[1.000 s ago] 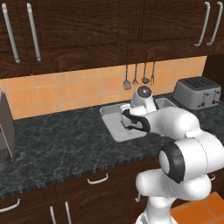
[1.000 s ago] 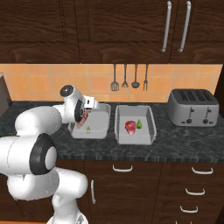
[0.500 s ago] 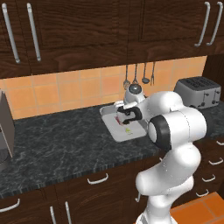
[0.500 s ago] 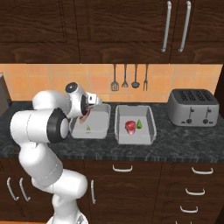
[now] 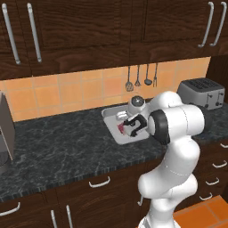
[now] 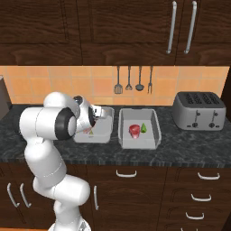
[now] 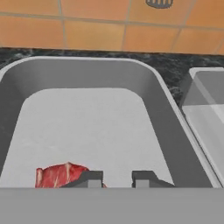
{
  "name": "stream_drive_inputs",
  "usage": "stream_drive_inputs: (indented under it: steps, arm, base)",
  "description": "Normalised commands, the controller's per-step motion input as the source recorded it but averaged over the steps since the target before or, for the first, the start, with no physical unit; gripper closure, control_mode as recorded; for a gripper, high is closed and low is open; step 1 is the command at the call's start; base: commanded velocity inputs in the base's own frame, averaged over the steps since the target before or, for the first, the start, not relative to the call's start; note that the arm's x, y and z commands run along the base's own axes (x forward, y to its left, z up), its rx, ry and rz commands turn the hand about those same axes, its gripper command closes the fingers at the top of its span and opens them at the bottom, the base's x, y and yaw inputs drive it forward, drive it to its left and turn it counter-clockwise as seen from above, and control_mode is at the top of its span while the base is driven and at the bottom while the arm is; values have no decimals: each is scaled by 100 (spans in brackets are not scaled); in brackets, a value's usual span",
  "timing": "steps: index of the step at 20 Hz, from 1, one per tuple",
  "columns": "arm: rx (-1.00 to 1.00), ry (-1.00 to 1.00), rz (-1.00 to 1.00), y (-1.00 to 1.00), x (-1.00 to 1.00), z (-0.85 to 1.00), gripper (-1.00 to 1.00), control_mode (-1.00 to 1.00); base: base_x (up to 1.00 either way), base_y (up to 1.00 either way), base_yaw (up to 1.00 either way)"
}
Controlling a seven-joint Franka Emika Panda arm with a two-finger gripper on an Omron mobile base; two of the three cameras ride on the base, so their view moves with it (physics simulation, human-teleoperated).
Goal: Place one lemon wedge and one steak in each tupperware on the nearby counter, to pack two identical lunches.
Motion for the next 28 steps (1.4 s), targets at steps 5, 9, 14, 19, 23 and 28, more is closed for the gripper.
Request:
stream_drive_inputs:
  steps: [5,9,14,19,23,28]
  arm:
    - [0,-7,0,5,15,11,100,-100]
    - [0,-8,-3,11,51,1,100,-100]
    - [0,-1,0,0,3,0,-100,-100]
    - [0,0,0,0,-9,1,-100,-100]
    - [0,0,0,0,-10,23,-100,-100]
    - [0,0,0,-1,-56,40,-100,-100]
  base:
    - [0,0,0]
    - [0,0,0]
    - [0,0,0]
    - [0,0,0]
    - [0,0,0]
    - [0,0,0]
